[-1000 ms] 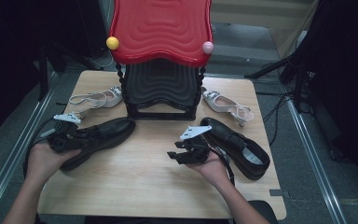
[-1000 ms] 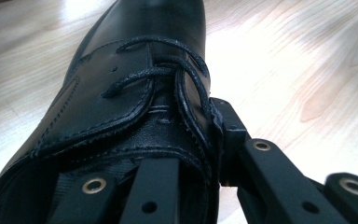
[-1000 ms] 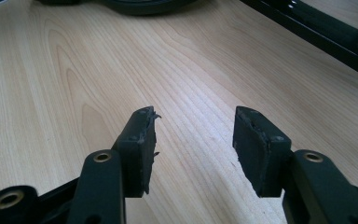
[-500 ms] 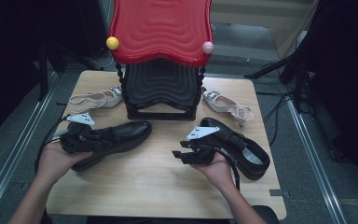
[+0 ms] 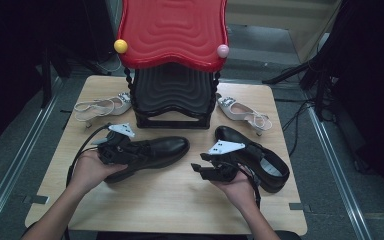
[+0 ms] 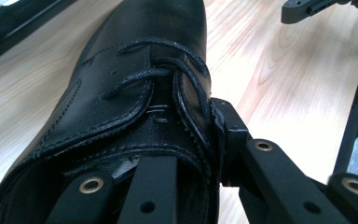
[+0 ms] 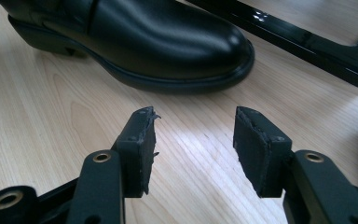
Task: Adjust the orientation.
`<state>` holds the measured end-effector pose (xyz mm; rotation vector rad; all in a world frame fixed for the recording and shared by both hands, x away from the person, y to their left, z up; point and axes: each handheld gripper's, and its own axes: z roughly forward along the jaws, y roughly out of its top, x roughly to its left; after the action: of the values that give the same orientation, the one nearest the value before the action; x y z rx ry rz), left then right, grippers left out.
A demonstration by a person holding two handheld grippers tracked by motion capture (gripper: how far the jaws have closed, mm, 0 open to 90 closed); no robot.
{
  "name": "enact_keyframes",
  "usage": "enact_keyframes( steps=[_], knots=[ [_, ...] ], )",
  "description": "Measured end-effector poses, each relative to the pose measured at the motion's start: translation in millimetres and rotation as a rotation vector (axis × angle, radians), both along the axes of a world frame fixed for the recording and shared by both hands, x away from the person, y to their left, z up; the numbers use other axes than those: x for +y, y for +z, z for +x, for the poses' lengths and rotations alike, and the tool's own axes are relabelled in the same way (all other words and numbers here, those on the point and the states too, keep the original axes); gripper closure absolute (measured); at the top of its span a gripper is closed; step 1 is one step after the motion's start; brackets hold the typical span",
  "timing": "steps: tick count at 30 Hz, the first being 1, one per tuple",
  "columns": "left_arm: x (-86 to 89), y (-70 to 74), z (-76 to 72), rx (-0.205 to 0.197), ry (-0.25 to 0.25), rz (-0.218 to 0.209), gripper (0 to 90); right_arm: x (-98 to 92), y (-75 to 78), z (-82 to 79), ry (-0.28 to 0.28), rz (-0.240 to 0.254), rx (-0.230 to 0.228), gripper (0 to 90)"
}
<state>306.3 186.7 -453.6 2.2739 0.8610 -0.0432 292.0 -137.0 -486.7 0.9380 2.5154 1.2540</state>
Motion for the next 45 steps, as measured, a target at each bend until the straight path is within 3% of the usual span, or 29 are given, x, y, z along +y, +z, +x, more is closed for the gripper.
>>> enact_keyframes(
  steps=[7, 10, 13, 14, 18, 19, 22, 25, 27, 34, 40, 42, 45],
  knots=[
    [-27.7, -3.6, 0.6, 0.009, -0.047, -0.004, 80.1, -8.3, 0.2, -6.5, -0.030, 0.002, -0.008, 50.0],
    [-37.5, -7.7, 1.8, 0.020, -0.034, -0.030, 79.7, -9.7, -0.1, -7.3, -0.036, 0.004, -0.010, 50.0],
    [-46.0, -11.7, 1.8, 0.003, -0.026, -0.027, 79.6, -9.6, -0.7, -8.4, -0.035, 0.001, -0.012, 50.0],
    [-49.7, -13.6, 0.6, -0.020, -0.026, -0.023, 79.4, -9.3, -1.0, -8.8, -0.035, 0.000, -0.012, 50.0],
    [-56.6, -19.4, 2.1, 0.007, -0.039, -0.032, 78.8, -8.3, -1.8, -9.5, -0.037, -0.006, -0.011, 49.9],
    [-57.3, -18.2, 0.7, -0.013, -0.034, -0.023, 78.5, -8.3, -2.0, -9.3, -0.035, -0.007, -0.012, 49.9],
    [-54.9, -19.3, 0.9, -0.010, -0.028, -0.038, 76.6, -8.3, -2.5, -9.0, -0.034, -0.009, -0.013, 50.9],
    [-56.0, -19.0, -0.4, -0.023, -0.046, -0.016, 73.8, -8.1, -2.3, -9.2, -0.033, -0.006, -0.013, 51.0],
    [-56.0, -18.4, 0.7, 0.005, -0.065, -0.017, 69.1, -7.8, -2.0, -9.5, -0.033, -0.003, -0.009, 50.9],
    [-44.0, -9.9, 0.9, 0.037, -0.056, -0.026, 54.2, -4.9, -2.6, -9.4, -0.031, 0.006, 0.000, 50.3],
    [-25.1, 1.9, -1.6, 0.030, -0.051, -0.051, 51.8, -2.7, -2.3, -8.5, -0.035, 0.016, 0.009, 50.3],
    [-19.0, 6.6, -2.9, 0.002, -0.038, -0.034, 51.6, -0.9, -1.5, -9.8, -0.031, 0.015, 0.010, 50.6],
    [-9.2, 14.7, -3.2, 0.027, -0.055, -0.066, 51.1, 1.4, -0.8, -11.2, -0.031, 0.014, 0.005, 51.3]
  ],
)
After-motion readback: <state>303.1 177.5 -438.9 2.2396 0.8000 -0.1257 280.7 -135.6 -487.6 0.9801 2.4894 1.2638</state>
